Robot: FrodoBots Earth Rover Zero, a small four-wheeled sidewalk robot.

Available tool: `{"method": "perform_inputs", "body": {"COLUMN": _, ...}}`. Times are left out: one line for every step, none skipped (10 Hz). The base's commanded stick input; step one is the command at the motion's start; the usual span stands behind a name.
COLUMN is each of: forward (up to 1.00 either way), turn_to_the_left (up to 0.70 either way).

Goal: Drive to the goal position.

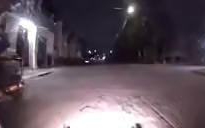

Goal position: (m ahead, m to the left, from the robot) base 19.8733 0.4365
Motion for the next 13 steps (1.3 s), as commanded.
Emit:
{"method": "perform_inputs", "body": {"forward": 1.0, "turn_to_the_left": 0.0}}
{"method": "perform_inputs", "body": {"forward": 1.0, "turn_to_the_left": 0.0}}
{"method": "perform_inputs", "body": {"forward": 1.0, "turn_to_the_left": 0.0}}
{"method": "perform_inputs", "body": {"forward": 1.0, "turn_to_the_left": 0.0}}
{"method": "perform_inputs", "body": {"forward": 1.0, "turn_to_the_left": 0.0}}
{"method": "perform_inputs", "body": {"forward": 1.0, "turn_to_the_left": 0.0}}
{"method": "perform_inputs", "body": {"forward": 1.0, "turn_to_the_left": 0.0}}
{"method": "perform_inputs", "body": {"forward": 1.0, "turn_to_the_left": 0.0}}
{"method": "perform_inputs", "body": {"forward": 1.0, "turn_to_the_left": 0.0}}
{"method": "perform_inputs", "body": {"forward": 1.0, "turn_to_the_left": 0.0}}
{"method": "perform_inputs", "body": {"forward": 1.0, "turn_to_the_left": 0.0}}
{"method": "perform_inputs", "body": {"forward": 1.0, "turn_to_the_left": 0.0}}
{"method": "perform_inputs", "body": {"forward": 1.0, "turn_to_the_left": 0.0}}
